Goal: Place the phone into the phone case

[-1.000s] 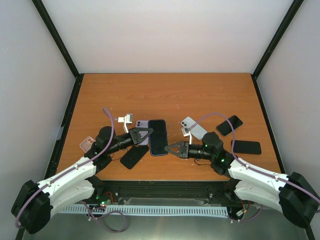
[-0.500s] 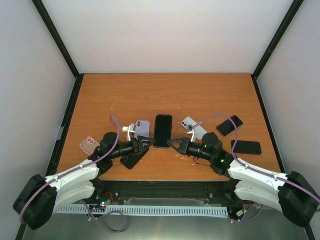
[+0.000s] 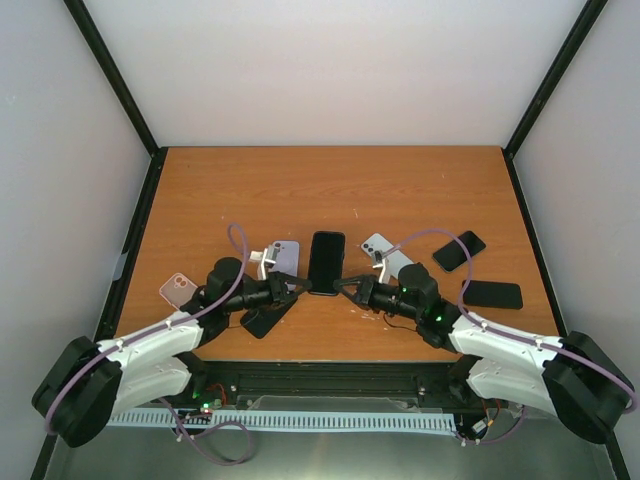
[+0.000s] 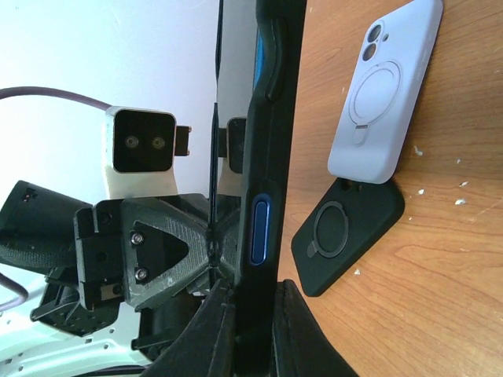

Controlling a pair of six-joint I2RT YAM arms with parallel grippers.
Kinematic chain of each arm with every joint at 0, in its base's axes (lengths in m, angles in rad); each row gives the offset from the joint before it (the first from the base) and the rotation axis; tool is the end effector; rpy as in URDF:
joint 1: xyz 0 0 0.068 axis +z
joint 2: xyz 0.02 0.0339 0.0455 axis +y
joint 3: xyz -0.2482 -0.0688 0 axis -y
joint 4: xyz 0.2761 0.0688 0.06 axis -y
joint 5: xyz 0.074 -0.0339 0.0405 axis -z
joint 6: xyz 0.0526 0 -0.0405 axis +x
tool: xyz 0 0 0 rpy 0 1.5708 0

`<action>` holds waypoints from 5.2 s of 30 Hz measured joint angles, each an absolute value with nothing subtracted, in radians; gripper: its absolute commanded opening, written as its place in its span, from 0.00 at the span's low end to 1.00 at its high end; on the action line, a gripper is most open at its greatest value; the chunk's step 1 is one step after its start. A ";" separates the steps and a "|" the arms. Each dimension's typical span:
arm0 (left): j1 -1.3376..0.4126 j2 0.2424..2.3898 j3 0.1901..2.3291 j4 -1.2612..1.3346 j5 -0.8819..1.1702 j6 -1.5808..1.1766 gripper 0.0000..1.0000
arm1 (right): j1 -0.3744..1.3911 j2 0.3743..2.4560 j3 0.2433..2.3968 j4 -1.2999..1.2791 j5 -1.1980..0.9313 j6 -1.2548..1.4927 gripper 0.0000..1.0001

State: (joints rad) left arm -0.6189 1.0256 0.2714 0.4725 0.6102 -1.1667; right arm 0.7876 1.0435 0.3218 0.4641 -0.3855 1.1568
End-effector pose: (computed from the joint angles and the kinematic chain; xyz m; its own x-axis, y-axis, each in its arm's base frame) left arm 0.1830 -0.1673 0.1478 -0.9384 -0.2567 -0.2312 0.1550 0.2852 -0.9459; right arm 0.1699 0.1987 0.1594 -0.9084 0.2900 -0.3013 -0.2028 0.3246 0.9238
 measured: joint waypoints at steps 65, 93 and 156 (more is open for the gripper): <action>-0.595 1.769 1.024 -0.523 -0.162 -0.747 0.91 | 0.697 1.136 0.602 -0.339 -0.082 0.688 1.00; -0.473 1.353 0.684 -0.004 0.574 -0.917 0.66 | 0.751 1.240 0.414 0.532 -0.512 1.018 0.61; -0.467 1.411 0.469 0.156 0.609 -1.038 0.99 | 0.739 1.691 0.749 0.446 -0.352 0.787 0.03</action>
State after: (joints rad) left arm -0.4675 1.4113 0.4694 0.1562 0.6086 -1.0378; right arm 0.7395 1.6913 0.7486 0.4461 -0.3523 0.7868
